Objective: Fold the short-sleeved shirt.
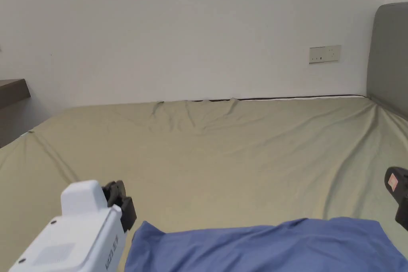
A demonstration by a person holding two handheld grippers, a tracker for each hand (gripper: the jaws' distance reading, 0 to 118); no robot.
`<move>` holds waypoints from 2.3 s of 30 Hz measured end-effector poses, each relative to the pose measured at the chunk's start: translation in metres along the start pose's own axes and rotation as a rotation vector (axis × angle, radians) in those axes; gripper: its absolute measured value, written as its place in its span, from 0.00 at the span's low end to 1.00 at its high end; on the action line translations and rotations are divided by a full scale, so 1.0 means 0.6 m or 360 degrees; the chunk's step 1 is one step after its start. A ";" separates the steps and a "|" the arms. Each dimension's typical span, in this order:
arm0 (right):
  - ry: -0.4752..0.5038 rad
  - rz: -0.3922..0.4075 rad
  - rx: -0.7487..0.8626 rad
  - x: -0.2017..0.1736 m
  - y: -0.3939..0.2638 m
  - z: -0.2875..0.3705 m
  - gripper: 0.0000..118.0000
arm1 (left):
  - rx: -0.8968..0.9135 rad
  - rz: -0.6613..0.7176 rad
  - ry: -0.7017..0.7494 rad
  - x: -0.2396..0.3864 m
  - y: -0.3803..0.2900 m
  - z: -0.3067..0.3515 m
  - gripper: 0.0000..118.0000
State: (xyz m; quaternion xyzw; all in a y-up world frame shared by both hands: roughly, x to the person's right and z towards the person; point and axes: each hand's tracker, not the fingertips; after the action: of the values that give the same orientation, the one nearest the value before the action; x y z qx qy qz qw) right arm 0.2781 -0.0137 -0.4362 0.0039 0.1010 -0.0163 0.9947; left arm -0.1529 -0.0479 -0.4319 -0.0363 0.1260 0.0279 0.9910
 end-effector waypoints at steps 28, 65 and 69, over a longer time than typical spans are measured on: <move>-0.0096 -0.0128 -0.0742 0.098 -0.130 -0.244 0.04 | -0.1064 -0.0431 -0.0185 0.010 -0.211 -0.310 0.37; 0.0066 -0.0284 -0.0821 0.123 -0.070 -0.228 0.02 | -0.0660 -0.0188 -0.0272 0.002 0.005 -0.184 0.05; 0.0029 -0.0441 -0.0744 0.106 -0.063 -0.105 0.02 | -0.0556 0.0017 -0.0292 -0.020 0.019 -0.063 0.05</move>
State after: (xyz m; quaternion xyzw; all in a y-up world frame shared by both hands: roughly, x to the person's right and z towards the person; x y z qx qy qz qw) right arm 0.3263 -0.0525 -0.5110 -0.2396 0.1104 -0.1284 0.9560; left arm -0.1745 -0.0401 -0.4663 -0.2043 0.0286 0.0579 0.9768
